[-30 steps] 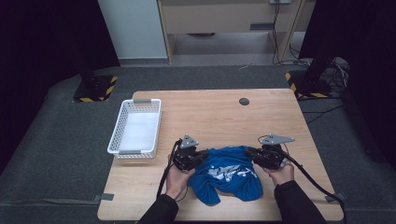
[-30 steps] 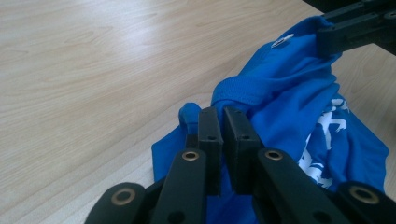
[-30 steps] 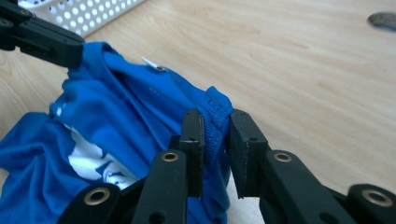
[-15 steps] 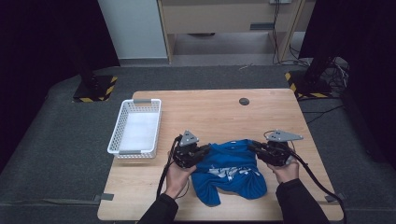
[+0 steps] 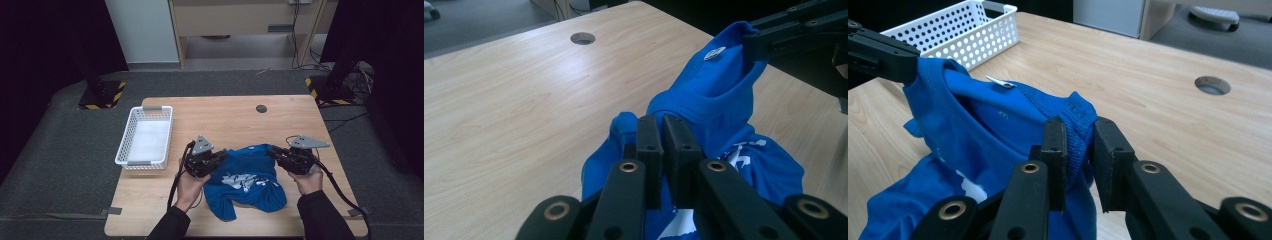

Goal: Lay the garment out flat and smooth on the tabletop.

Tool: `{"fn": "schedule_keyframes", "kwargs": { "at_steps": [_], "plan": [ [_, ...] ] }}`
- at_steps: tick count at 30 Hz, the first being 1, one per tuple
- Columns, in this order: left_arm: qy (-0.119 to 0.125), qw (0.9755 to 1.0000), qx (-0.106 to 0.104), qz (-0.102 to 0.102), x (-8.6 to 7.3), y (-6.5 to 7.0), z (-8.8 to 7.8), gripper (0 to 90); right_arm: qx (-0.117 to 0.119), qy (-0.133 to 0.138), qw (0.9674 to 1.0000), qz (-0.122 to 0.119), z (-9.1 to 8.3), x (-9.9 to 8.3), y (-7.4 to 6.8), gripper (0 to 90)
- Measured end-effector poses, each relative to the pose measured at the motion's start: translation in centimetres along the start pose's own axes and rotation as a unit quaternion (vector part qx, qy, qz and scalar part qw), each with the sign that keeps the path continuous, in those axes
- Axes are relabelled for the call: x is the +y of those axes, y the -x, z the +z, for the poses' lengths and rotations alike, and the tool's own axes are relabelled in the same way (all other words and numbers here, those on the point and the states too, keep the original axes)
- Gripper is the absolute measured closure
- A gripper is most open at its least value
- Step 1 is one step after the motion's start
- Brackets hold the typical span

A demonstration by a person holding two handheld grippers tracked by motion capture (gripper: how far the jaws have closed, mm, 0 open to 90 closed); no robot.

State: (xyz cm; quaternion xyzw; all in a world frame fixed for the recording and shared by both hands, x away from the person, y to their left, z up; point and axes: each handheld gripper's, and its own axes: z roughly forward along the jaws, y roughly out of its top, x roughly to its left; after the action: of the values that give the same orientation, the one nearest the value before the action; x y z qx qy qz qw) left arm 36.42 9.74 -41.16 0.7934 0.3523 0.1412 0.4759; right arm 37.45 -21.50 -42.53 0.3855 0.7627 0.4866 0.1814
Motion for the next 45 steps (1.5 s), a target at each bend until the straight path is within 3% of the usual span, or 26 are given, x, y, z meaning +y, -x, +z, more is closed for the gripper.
{"fn": "schedule_keyframes", "kwargs": {
  "at_steps": [9, 20, 25, 32, 39, 40, 42, 45],
  "plan": [
    [0.020, 0.9998, 0.005, -0.007, 1.3, -0.5, -0.5, 86.7, -0.008, 0.021, 0.9997, -0.002, -0.2, 1.8, 0.0, 76.9],
    [0.039, 0.9988, 0.028, 0.004, 4.2, -0.9, -0.6, 86.7, -0.027, 0.048, 0.9984, 0.004, -0.6, 4.5, 0.5, 76.9],
    [0.044, 0.9981, 0.042, 0.012, 5.2, -1.1, -0.4, 86.7, -0.042, 0.053, 0.9977, 0.006, -0.3, 5.2, 0.7, 76.9],
    [0.047, 0.9974, 0.055, 0.008, 6.5, -1.8, 0.6, 86.7, -0.078, 0.057, 0.9952, 0.011, 0.8, 6.4, 1.2, 76.8],
    [0.038, 0.9943, 0.096, 0.026, 7.7, -2.8, 1.9, 85.9, -0.101, 0.057, 0.9932, 0.012, 2.3, 7.9, 1.9, 76.0],
    [0.045, 0.9929, 0.107, 0.026, 7.8, -3.0, 2.2, 84.2, -0.106, 0.057, 0.9927, 0.014, 2.6, 8.1, 2.2, 74.1],
    [0.051, 0.9900, 0.131, 0.015, 8.1, -3.6, 2.6, 67.3, -0.130, 0.061, 0.9895, 0.016, 3.1, 8.4, 2.8, 62.9],
    [0.051, 0.9907, 0.124, -0.027, 8.0, -4.5, 2.8, 53.0, -0.142, 0.064, 0.9873, 0.032, 3.5, 8.5, 3.6, 54.3]
  ]
}}
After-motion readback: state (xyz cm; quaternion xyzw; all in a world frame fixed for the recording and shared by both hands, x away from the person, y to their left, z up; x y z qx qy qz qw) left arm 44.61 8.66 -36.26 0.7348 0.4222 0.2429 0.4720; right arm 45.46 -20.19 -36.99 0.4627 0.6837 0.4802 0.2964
